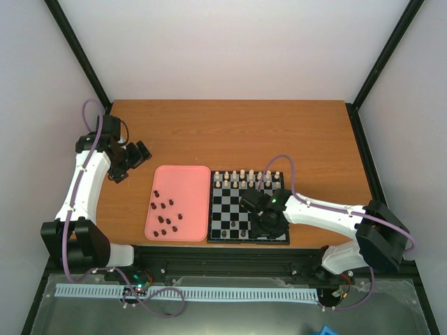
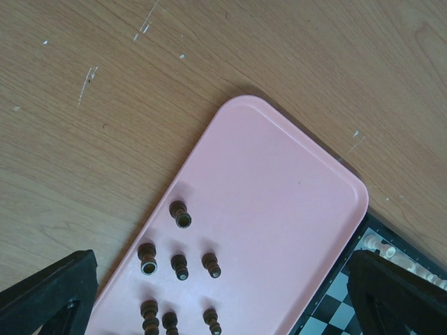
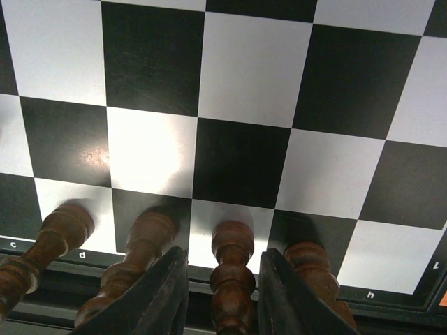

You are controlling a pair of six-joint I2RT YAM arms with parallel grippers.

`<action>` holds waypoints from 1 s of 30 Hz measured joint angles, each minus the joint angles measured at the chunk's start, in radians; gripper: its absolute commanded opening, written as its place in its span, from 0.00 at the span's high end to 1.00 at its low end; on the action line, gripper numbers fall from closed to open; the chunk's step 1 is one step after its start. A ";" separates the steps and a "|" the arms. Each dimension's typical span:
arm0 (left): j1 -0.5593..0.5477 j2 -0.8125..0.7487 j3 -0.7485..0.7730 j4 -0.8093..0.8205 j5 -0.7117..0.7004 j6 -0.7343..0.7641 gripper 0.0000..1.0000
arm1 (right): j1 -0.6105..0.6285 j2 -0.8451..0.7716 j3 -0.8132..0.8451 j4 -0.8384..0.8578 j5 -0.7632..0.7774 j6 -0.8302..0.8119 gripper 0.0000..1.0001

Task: Set up the chess pieces on the board
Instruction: Place the chess piece on the chessboard, then pick up the chess piece from the storage box.

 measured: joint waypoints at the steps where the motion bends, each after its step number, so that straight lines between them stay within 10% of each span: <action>1: 0.000 0.000 0.000 0.000 0.000 0.001 0.00 | 0.000 0.000 0.001 -0.002 0.001 0.000 0.69; 30: 0.000 -0.003 -0.007 0.014 0.007 0.001 0.00 | 0.003 0.014 0.268 -0.192 0.172 -0.040 0.63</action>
